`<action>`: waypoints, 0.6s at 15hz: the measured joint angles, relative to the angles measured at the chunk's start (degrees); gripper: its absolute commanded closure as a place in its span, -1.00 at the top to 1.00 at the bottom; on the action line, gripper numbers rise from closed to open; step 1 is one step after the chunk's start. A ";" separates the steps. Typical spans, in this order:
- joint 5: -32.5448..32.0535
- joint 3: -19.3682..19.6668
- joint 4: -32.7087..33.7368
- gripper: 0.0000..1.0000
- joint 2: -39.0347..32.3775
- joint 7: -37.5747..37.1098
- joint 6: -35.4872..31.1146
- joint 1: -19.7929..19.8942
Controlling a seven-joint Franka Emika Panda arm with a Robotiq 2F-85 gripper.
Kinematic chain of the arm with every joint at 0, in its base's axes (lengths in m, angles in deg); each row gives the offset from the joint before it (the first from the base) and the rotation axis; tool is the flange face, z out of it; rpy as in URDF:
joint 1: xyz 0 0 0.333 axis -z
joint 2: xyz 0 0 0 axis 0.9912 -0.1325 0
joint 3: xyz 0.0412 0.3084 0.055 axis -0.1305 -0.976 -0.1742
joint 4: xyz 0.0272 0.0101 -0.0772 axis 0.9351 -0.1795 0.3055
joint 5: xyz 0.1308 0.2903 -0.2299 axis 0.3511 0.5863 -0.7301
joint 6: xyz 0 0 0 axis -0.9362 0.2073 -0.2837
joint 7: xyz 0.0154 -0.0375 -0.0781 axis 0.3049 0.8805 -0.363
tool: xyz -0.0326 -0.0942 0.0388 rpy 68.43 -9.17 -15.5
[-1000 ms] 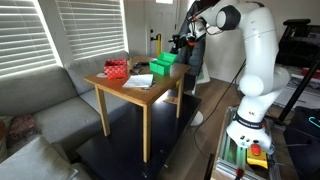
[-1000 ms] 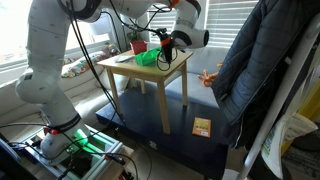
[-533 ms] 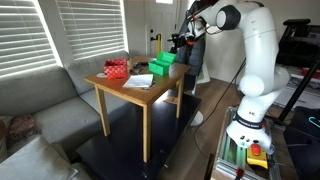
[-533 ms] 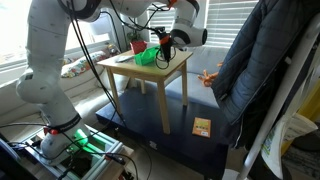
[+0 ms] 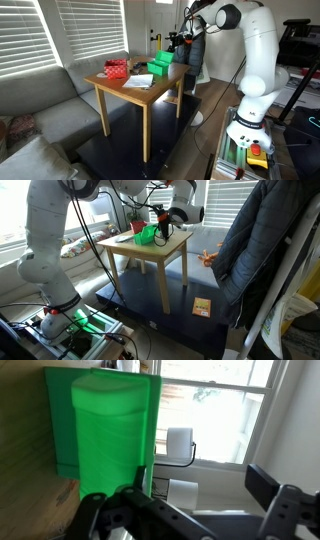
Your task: Close the green container
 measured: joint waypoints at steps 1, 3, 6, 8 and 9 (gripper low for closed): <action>0.30 0.00 0.00 1.00 0.10 -0.47 0.00 -0.31; 0.63 -0.01 0.01 1.00 0.37 -1.22 -0.07 -1.09; 0.83 -0.05 0.01 1.00 1.02 -2.75 -0.51 -2.59; 0.85 -0.14 0.01 1.00 1.52 -3.91 -1.23 -3.81; 0.85 -0.24 0.01 1.00 1.74 -4.46 -1.79 -4.44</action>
